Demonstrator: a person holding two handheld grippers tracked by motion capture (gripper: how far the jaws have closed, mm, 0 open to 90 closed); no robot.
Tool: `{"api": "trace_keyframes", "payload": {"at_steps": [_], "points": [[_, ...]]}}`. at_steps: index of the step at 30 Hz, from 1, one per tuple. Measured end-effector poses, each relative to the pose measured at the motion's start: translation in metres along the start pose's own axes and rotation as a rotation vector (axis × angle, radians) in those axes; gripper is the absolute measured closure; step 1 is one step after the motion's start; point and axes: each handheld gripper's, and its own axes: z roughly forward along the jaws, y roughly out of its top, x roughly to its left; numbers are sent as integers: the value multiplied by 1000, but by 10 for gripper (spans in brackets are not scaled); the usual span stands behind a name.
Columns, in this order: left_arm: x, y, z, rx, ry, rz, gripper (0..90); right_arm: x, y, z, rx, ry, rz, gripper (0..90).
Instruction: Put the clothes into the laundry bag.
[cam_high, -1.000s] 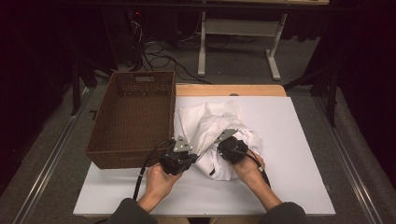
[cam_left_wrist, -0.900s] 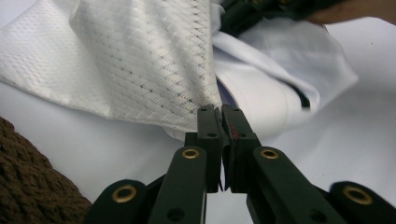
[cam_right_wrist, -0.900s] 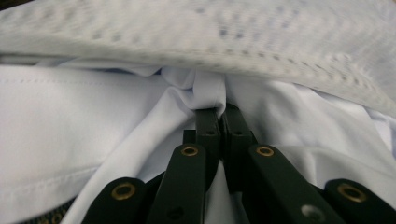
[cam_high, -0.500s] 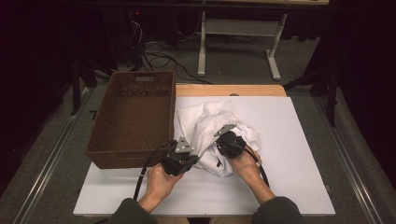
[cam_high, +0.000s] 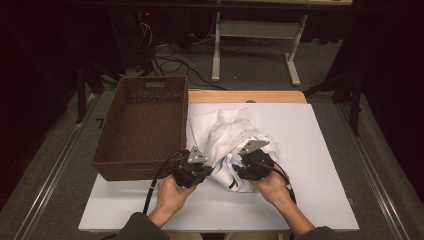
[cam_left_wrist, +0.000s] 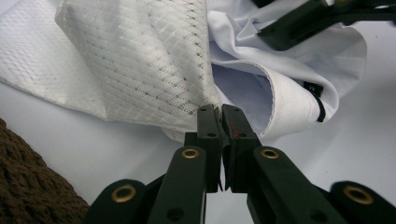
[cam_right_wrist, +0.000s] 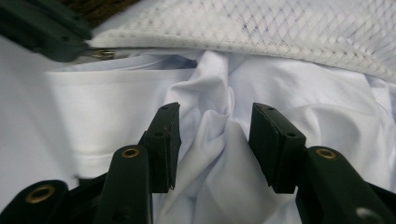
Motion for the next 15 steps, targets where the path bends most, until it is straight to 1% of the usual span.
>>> {"api": "trace_keyframes", "payload": {"at_steps": [1,3,5,8,10,12,13,15], "points": [[0,0,0,0,0,-1,868,2,-2,-4,-13,6,-4,531],[0,0,0,-2,1,-3,868,7,-4,-10,-35,38,-8,523],[0,0,0,-2,1,-4,868,14,-7,-16,-38,65,-33,514],[1,0,0,-2,-2,-6,868,26,-9,-18,-38,100,-67,481],[1,0,0,-2,-2,-6,868,32,-9,-16,-19,112,-77,443],[1,0,-1,-3,-1,-7,868,36,-9,-10,-12,120,-82,424],[1,0,-1,-3,-1,-8,868,37,-9,-6,1,129,-79,410],[1,0,-1,-3,-1,-8,868,39,-9,3,31,132,-78,384]]}}
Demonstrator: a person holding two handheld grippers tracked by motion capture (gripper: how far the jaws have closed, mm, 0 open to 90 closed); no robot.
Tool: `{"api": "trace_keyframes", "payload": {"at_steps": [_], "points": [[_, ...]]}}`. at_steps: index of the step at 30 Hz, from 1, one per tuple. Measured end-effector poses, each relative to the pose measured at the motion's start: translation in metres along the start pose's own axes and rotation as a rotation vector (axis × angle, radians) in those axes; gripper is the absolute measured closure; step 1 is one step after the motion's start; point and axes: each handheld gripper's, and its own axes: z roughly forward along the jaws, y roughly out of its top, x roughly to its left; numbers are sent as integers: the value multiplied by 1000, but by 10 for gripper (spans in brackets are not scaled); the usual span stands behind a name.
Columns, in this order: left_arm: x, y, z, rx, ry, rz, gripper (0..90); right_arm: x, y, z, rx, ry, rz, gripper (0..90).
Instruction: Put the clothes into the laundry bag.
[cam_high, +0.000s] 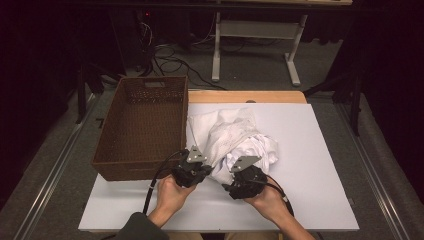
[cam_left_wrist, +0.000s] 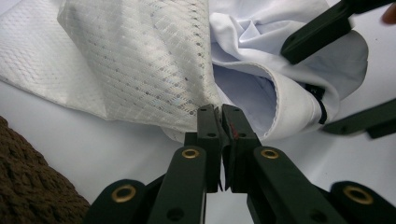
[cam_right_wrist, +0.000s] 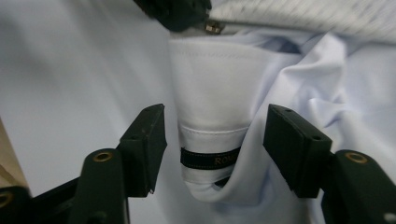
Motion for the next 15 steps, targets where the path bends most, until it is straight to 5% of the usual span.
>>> {"api": "trace_keyframes", "payload": {"at_steps": [4,10,15], "points": [[0,0,0,-1,0,1,868,3,0,14,44,-14,-1,373],[-1,0,-1,-10,5,7,869,-7,4,12,23,-24,4,765],[-3,1,-2,-20,-2,11,870,-23,11,10,42,-5,63,850]]}}
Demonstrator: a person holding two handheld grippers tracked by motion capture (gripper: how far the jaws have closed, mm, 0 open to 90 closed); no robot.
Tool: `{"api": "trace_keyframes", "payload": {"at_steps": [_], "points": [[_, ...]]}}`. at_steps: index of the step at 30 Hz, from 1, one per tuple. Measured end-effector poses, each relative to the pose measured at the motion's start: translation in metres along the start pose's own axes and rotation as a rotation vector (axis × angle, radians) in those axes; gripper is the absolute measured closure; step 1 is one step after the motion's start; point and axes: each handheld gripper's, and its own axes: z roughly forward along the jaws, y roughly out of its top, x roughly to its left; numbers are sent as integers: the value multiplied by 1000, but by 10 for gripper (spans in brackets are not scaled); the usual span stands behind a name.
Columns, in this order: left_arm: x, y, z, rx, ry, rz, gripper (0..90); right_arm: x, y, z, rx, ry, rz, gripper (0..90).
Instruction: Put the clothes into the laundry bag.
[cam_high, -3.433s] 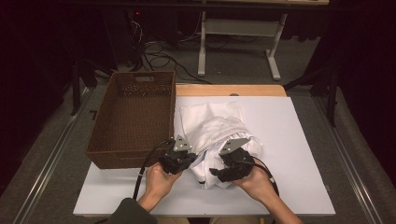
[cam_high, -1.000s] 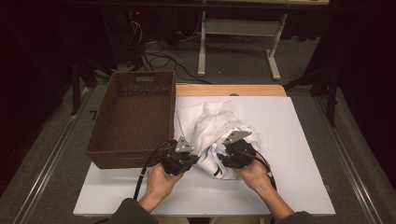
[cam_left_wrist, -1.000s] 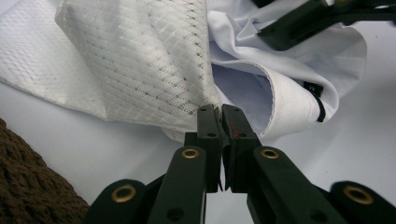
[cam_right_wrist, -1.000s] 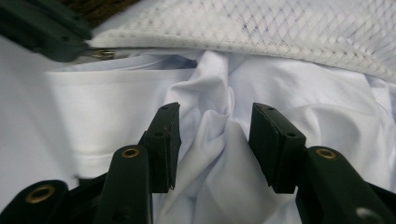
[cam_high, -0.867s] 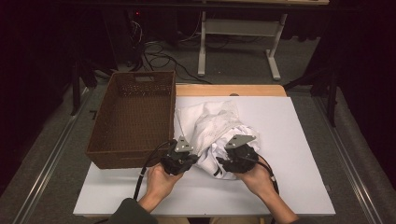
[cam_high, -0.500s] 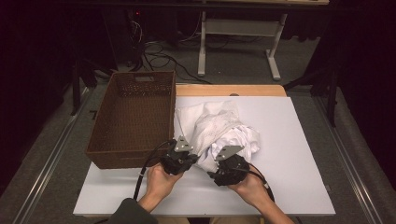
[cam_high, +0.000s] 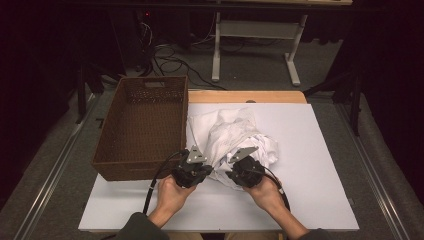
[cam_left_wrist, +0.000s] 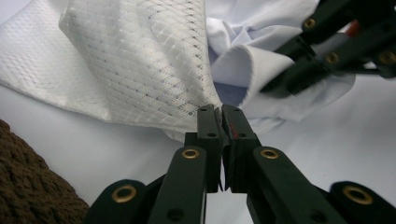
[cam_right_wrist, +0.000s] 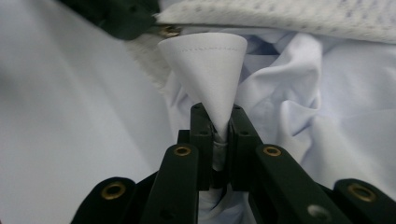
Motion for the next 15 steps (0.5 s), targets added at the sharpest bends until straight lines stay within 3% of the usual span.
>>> {"api": "trace_keyframes", "payload": {"at_steps": [10,15], "points": [[-3,2,-1,-11,-11,12,873,-25,19,24,127,-20,88,858],[-4,2,0,-4,-20,18,873,-36,25,24,82,1,165,857]]}}
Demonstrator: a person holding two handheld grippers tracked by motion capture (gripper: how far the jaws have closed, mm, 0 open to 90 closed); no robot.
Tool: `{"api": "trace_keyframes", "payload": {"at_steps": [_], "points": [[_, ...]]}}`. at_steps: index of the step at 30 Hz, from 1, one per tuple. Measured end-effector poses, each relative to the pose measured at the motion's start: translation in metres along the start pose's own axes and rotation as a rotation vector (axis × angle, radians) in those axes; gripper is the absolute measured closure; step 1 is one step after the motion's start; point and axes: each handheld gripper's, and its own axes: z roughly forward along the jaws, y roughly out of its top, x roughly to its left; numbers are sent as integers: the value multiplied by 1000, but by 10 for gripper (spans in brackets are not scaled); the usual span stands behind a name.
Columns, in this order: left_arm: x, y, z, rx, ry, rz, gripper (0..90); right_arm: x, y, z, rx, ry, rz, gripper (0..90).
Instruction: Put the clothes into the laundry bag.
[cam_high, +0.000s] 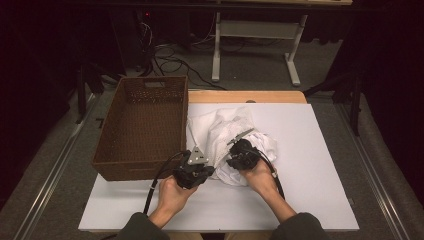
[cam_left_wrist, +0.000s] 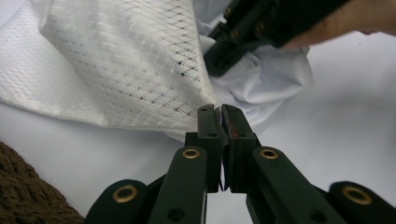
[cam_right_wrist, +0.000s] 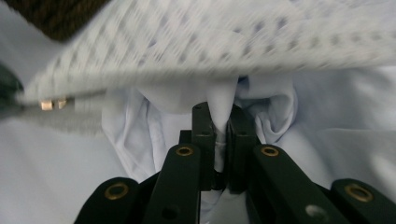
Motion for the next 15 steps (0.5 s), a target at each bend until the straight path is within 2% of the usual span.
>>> {"api": "trace_keyframes", "payload": {"at_steps": [4,7,12,15], "points": [[1,0,2,10,-11,-3,873,-7,4,-4,-51,34,62,857],[-1,0,3,20,-21,2,874,-9,6,-9,-89,43,90,856],[-5,1,5,25,-21,18,874,-10,12,-9,-130,1,105,853],[-1,0,4,27,-15,7,873,-9,13,-3,-139,-32,83,822]]}}
